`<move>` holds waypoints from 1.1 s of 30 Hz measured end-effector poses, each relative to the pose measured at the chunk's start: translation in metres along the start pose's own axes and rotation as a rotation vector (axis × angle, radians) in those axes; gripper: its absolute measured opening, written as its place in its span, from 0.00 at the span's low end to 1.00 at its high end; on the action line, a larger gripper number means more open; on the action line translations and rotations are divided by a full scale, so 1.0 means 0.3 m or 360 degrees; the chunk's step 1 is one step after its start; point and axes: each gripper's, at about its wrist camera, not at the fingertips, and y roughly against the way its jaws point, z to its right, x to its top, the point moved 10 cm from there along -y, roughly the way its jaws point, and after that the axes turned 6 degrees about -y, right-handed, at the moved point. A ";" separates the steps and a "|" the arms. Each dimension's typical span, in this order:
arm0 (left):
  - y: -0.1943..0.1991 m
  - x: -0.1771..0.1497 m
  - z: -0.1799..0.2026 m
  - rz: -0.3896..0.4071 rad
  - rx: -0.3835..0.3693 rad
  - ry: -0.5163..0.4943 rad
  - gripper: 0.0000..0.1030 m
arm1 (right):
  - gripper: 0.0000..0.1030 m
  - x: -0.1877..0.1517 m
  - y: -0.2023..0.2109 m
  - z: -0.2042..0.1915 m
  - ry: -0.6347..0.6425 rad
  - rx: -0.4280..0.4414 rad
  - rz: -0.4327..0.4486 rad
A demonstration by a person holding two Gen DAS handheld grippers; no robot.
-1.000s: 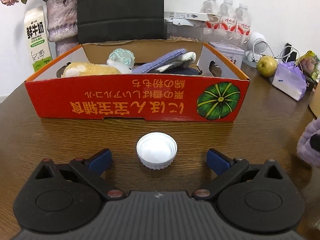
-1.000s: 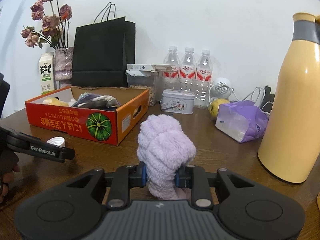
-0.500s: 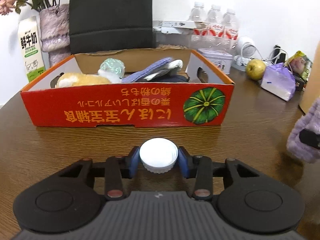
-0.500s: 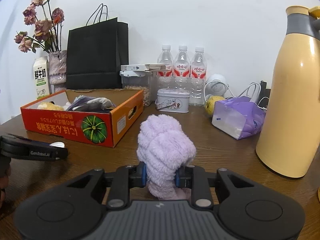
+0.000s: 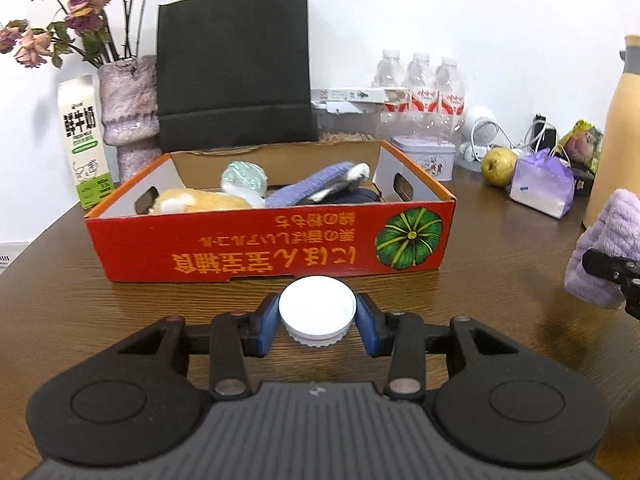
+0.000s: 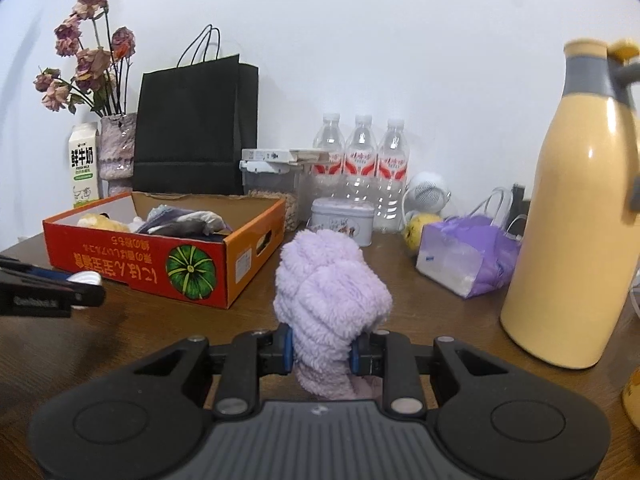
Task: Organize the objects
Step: 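Carry the white bottle cap and lilac towel over the cardboard box with both tools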
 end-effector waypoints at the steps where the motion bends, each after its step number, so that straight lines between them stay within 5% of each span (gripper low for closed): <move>1: 0.010 -0.001 -0.010 0.0009 -0.0002 0.0001 0.40 | 0.23 0.001 0.004 -0.005 0.0002 -0.0007 0.0008; 33: 0.218 0.003 -0.345 0.0225 0.0007 0.0114 0.40 | 0.23 0.008 0.064 -0.574 0.0019 0.0096 0.0087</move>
